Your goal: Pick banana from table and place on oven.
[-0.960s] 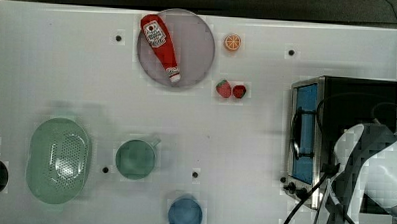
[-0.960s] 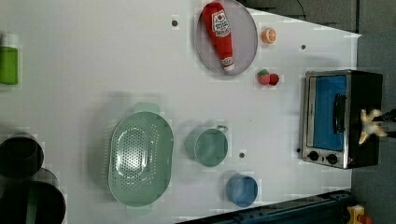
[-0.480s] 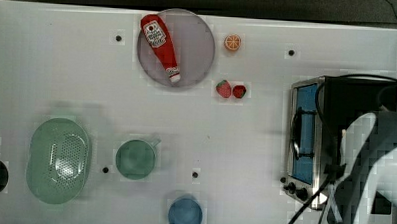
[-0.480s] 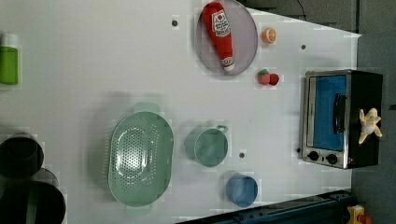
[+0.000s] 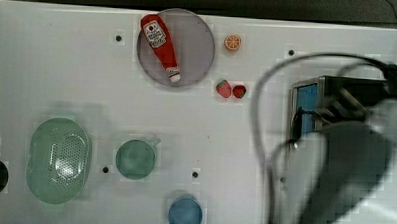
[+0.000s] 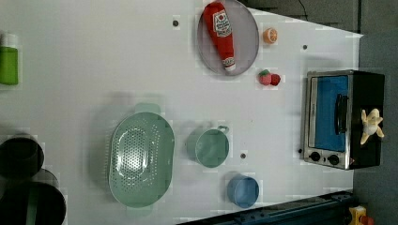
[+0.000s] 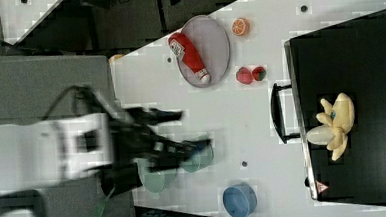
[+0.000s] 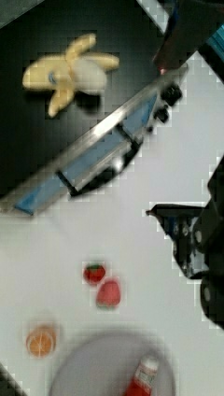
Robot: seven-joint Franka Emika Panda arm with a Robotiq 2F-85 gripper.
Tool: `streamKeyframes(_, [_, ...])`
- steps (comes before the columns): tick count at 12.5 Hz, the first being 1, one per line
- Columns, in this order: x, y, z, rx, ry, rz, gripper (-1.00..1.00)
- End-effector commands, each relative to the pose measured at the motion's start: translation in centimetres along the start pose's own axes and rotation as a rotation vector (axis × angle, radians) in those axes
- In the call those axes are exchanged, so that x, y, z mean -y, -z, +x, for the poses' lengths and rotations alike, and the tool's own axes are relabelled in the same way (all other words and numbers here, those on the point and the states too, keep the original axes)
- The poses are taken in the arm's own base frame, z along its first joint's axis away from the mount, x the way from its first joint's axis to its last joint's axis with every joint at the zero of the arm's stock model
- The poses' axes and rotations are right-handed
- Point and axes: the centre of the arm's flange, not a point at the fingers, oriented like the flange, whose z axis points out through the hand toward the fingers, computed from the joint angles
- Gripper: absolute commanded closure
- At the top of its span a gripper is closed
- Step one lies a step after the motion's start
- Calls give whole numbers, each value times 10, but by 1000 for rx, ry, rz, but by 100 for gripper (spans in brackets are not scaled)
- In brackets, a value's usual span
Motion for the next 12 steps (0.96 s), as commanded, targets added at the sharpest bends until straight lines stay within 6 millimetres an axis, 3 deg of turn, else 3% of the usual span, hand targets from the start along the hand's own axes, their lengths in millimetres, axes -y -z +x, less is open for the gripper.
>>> streamKeyframes(1, [114,18,-55,-8,-208,11,-100])
streamKeyframes(3, [153,10,-82,3,-335,-6,-100])
streamKeyframes(5, [169,5,-101,21,-336,-8,-100])
streamKeyframes(12, [151,11,-127,39,-333,15,-100])
